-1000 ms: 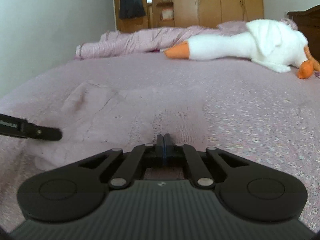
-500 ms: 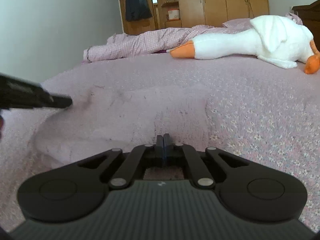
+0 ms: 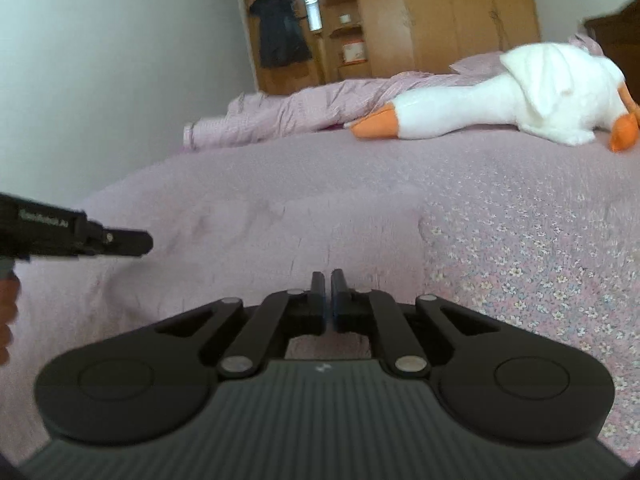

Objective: Fold small clothes
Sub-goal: 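Press the folded cardigan bundle with the closed right tool, then open the right tool and move it to the cardigan's side edge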

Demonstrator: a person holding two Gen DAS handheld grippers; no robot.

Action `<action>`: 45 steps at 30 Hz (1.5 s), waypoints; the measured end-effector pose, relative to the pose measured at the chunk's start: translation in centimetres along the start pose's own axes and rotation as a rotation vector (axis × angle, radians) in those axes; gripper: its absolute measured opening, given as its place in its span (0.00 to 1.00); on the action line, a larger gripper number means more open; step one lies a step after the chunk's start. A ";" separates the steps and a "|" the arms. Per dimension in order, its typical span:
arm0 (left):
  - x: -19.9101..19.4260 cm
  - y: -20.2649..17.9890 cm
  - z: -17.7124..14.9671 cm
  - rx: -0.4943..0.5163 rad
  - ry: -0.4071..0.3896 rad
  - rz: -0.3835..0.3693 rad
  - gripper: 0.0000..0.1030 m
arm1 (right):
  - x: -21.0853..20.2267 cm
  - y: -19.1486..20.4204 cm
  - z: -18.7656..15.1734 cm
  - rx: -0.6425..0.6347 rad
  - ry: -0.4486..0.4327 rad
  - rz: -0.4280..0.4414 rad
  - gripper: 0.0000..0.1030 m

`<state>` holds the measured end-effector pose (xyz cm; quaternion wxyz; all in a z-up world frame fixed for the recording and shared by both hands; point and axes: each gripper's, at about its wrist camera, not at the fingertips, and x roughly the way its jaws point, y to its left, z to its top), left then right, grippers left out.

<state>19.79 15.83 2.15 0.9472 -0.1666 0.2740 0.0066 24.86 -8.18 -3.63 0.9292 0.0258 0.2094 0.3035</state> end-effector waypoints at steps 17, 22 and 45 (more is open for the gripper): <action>-3.7 4.7 -5.0 -0.211 0.075 -0.003 0.73 | -1.1 1.2 -3.0 0.672 0.219 0.334 0.08; -4.0 5.8 -5.6 -0.244 0.065 -0.014 0.73 | 1.0 2.8 -4.3 0.858 0.252 0.299 0.67; -3.9 8.6 -4.3 -0.486 0.054 -0.123 0.80 | 7.2 4.7 -3.1 1.019 0.167 0.221 0.54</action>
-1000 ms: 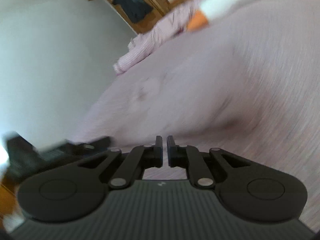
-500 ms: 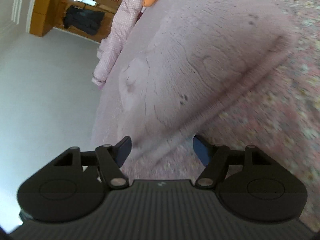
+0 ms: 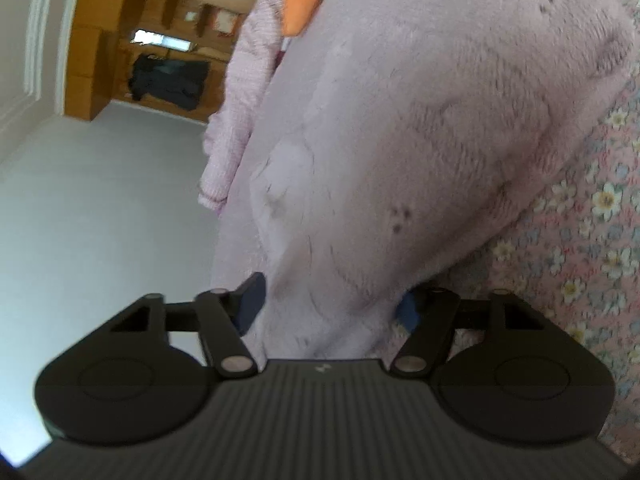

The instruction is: Fold small clothes

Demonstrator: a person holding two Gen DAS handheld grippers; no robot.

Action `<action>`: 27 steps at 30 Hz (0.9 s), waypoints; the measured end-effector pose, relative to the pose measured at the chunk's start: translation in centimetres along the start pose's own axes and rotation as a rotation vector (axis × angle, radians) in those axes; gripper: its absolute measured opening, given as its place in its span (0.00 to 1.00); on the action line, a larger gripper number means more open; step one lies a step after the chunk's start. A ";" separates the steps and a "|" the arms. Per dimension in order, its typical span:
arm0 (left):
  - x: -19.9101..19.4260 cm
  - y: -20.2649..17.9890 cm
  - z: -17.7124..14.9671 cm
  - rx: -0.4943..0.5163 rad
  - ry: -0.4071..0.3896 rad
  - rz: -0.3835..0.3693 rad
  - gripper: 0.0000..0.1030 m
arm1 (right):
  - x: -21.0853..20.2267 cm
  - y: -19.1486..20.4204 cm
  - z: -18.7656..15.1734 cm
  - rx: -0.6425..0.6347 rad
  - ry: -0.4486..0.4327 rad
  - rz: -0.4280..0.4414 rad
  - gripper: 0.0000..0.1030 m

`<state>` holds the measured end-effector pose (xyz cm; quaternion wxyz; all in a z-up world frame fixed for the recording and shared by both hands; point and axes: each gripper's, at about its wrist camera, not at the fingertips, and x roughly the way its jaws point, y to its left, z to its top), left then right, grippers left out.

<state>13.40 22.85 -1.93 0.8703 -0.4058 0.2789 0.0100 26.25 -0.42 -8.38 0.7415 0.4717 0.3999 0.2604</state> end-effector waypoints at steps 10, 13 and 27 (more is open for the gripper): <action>1.0 1.6 -1.1 -0.217 -0.008 -0.173 1.00 | -0.2 -1.5 0.0 0.117 -0.030 0.090 0.29; 2.3 1.6 -1.6 -0.285 -0.006 -0.230 1.00 | -0.1 -2.1 0.3 0.238 -0.028 0.147 0.29; 7.2 -0.3 -1.2 -0.407 0.021 -0.281 1.00 | 0.7 -2.3 1.9 0.346 0.031 0.221 0.28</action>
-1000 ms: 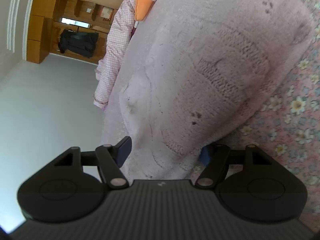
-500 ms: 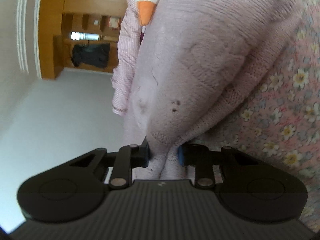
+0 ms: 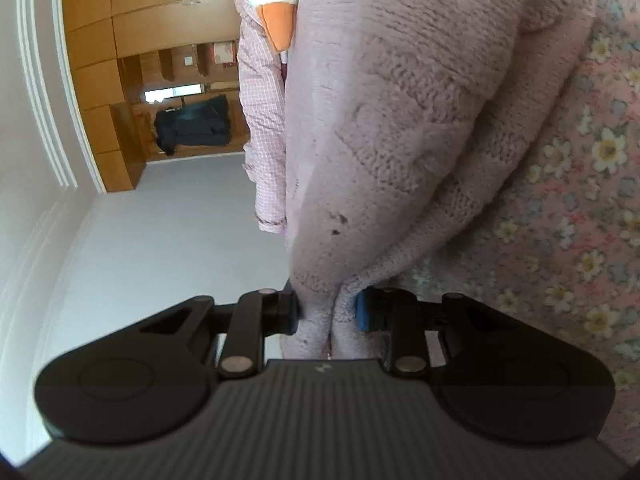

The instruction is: Fold small clothes

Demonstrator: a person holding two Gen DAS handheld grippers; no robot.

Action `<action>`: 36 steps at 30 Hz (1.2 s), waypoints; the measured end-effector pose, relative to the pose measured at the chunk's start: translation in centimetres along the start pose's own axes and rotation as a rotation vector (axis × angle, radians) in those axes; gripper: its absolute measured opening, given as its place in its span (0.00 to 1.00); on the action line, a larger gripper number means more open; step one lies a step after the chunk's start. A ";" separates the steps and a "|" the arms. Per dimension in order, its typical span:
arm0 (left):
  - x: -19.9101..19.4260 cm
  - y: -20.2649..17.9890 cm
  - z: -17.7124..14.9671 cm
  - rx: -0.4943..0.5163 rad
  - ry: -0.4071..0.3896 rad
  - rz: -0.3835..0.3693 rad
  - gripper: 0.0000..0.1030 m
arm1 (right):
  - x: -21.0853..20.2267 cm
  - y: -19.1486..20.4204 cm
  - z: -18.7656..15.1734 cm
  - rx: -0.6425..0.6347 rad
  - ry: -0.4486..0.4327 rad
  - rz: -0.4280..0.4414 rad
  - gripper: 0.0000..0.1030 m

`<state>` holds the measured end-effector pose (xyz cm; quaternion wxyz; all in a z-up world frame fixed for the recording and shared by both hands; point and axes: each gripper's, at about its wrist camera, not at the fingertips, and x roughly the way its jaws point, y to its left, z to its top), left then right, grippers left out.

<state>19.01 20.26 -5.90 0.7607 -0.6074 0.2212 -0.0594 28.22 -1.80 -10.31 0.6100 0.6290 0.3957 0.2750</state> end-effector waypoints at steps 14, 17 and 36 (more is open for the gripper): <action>1.9 -1.9 -0.4 0.135 -0.059 0.108 0.90 | -4.1 -0.6 0.6 -0.097 0.027 0.011 0.53; 1.9 -1.7 -0.8 0.236 -0.052 0.180 0.56 | -7.5 0.5 1.0 -0.221 0.021 0.009 0.63; 1.4 -0.6 0.8 0.311 0.058 0.232 0.40 | -11.4 1.1 12.0 -0.448 0.069 -0.160 0.70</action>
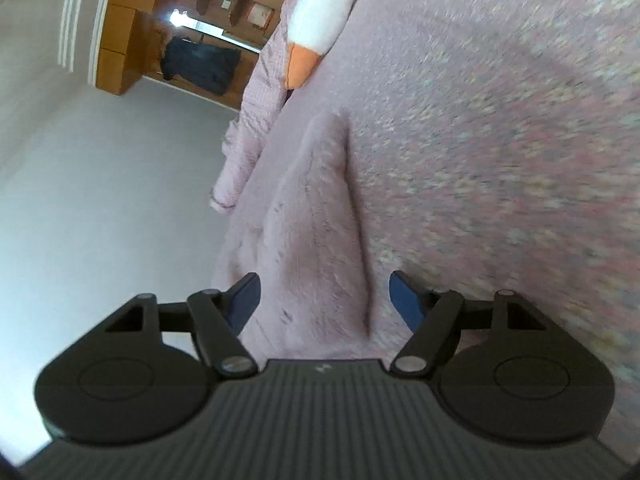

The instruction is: Fold small clothes

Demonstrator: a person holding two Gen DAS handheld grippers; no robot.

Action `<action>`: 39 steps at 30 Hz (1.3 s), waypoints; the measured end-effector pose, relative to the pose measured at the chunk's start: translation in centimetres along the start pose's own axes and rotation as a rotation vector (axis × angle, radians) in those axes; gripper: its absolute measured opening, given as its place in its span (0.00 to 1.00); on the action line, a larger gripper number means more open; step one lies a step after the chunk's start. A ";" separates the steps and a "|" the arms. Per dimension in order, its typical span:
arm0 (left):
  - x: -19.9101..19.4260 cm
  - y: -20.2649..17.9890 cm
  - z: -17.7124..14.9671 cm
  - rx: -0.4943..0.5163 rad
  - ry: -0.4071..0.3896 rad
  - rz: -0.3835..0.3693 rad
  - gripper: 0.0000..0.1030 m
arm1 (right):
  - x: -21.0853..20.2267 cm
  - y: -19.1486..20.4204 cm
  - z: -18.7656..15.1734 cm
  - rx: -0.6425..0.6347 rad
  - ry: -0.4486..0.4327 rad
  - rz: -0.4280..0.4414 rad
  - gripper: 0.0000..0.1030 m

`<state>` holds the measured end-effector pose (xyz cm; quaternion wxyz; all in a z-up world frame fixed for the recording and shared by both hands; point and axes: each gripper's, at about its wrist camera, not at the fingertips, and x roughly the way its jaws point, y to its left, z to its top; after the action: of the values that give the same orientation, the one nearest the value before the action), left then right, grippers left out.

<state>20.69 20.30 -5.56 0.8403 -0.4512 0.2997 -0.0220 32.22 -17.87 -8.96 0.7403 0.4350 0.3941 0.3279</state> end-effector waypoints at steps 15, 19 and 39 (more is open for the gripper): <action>0.0 0.6 1.4 0.008 0.044 -0.010 0.40 | 5.5 2.9 -0.7 -0.107 0.172 0.011 0.72; -0.2 0.8 1.2 0.008 0.039 -0.012 0.40 | 5.3 2.2 -0.7 -0.059 0.139 0.025 0.70; -4.7 -5.1 3.4 -0.010 -0.044 -0.125 0.30 | 0.1 6.8 1.5 -0.017 0.044 0.124 0.41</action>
<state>19.82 21.24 2.01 0.8414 -0.4736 0.2527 -0.0628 32.62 -15.64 -2.37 0.7133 0.4449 0.3798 0.3860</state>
